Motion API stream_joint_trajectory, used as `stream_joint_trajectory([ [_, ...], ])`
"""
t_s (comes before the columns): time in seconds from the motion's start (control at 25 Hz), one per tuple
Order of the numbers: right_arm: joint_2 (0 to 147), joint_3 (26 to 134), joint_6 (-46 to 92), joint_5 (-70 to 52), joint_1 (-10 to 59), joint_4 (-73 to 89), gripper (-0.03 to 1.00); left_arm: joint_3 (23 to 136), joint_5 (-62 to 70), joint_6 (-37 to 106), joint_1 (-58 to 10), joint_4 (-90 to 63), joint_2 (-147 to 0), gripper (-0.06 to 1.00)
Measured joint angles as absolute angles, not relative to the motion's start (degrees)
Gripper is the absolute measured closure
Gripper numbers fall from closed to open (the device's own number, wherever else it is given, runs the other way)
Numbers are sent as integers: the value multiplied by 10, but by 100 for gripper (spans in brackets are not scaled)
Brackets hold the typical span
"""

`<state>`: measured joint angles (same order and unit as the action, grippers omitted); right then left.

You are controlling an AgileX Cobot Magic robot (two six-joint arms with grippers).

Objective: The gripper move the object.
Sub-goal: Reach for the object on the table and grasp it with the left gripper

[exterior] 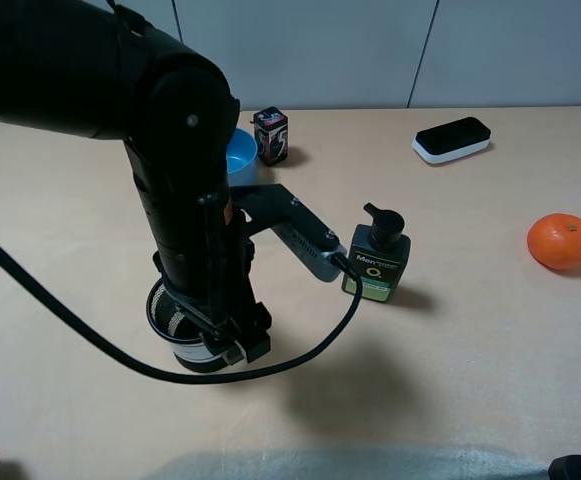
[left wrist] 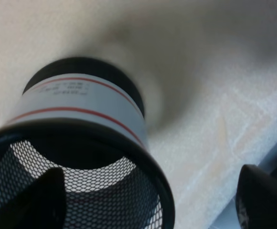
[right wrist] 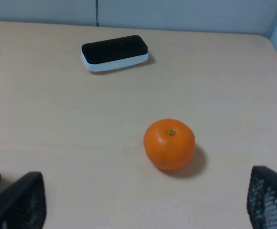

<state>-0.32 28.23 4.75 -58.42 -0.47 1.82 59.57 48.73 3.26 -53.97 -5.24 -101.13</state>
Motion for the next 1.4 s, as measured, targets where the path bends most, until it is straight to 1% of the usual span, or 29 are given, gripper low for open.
stream_joint_trajectory([
  [0.84, -3, 282, 47, -584, -5, 18, 33, 596, 455, 33, -540, -53, -1014, 22],
  [1.12, -3, 282, 47, -584, -5, 18, 33, 596, 460, 33, -542, -55, -1052, 22],
  [1.4, -3, 282, 47, -584, -5, 18, 33, 596, 448, 33, -542, -55, -1059, 22],
])
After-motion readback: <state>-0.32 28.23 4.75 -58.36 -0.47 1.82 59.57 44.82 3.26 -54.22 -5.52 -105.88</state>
